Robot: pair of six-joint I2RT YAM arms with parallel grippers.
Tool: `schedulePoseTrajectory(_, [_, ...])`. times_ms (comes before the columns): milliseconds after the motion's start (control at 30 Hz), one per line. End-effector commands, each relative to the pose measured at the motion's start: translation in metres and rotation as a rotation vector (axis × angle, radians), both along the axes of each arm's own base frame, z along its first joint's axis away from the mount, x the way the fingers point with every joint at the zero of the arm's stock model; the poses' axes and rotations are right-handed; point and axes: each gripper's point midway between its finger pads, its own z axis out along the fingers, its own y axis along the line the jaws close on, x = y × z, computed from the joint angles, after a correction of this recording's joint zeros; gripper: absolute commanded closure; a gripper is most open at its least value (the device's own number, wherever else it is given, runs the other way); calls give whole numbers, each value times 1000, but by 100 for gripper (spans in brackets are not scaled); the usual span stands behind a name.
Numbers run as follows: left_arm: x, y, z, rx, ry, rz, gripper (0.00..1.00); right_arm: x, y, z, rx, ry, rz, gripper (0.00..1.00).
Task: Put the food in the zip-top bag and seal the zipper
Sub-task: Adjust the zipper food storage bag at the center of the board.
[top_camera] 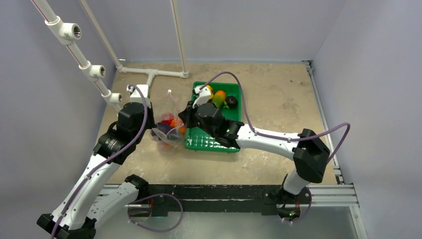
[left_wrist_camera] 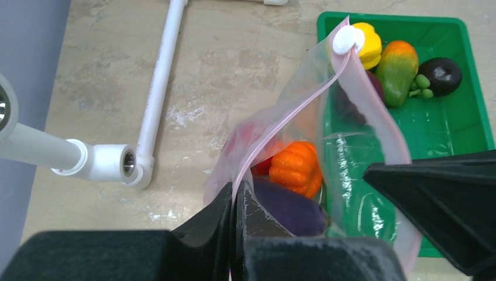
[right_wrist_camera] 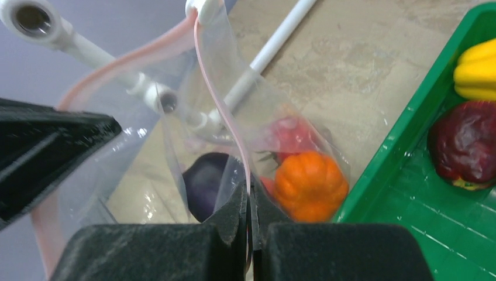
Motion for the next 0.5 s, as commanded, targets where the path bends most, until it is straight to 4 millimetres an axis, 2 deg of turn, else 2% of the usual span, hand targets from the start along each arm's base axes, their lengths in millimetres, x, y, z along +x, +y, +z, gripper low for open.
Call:
schedulePoseTrajectory(0, [11, -14, 25, -77, -97, -29, 100, 1, 4, 15, 58, -25, 18, 100])
schedulePoseTrajectory(100, [16, -18, 34, -96, -119, -41, 100, 4, 6, 16, 57, -32, 17, 100])
schedulePoseTrajectory(333, [22, -14, 73, -72, -200, -33, 100, 6, 16, 27, 88, -50, 49, 100])
schedulePoseTrajectory(467, [22, -15, 80, -66, -207, -44, 100, 6, 19, 27, 108, -52, 56, 100])
